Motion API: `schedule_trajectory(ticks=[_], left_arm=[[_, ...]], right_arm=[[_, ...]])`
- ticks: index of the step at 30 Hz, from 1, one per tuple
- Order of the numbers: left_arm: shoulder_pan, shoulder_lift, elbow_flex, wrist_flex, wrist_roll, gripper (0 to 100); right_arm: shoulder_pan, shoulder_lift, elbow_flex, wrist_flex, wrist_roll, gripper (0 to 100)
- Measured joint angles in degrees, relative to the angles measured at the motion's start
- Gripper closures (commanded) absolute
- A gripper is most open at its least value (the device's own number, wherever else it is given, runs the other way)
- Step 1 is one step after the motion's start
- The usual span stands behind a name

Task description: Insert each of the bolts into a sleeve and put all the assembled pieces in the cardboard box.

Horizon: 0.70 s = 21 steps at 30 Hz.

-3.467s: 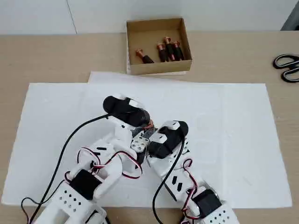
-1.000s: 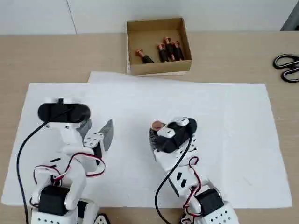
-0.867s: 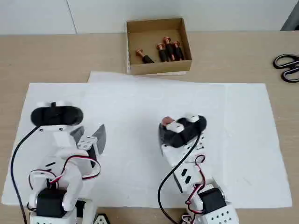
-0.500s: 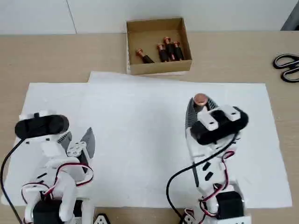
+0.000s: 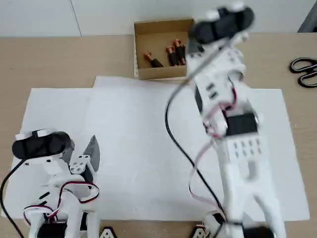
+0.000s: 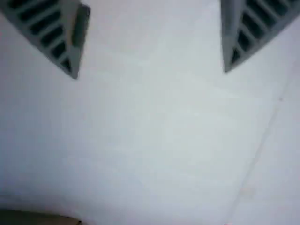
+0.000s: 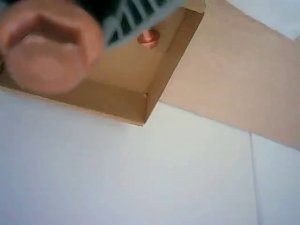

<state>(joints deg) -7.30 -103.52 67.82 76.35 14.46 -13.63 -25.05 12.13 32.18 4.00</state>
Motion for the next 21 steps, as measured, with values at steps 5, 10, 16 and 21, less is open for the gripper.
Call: schedule_trajectory(ticks=[5,10,16,21], left_arm=[[0.0,0.0,1.1,-0.4,0.0,81],[0.0,0.0,1.8,-0.4,0.0,81],[0.0,0.0,2.1,-0.9,0.0,81],[0.0,0.0,2.7,-0.9,0.0,81]], right_arm=[[-0.4,25.5,-19.2,-2.4,0.0,99.5],[-0.3,49.3,-35.6,-8.6,0.0,99.5],[-0.4,72.2,-53.0,-9.7,0.0,99.5],[-0.4,85.6,-65.1,-9.7,0.0,99.5]])
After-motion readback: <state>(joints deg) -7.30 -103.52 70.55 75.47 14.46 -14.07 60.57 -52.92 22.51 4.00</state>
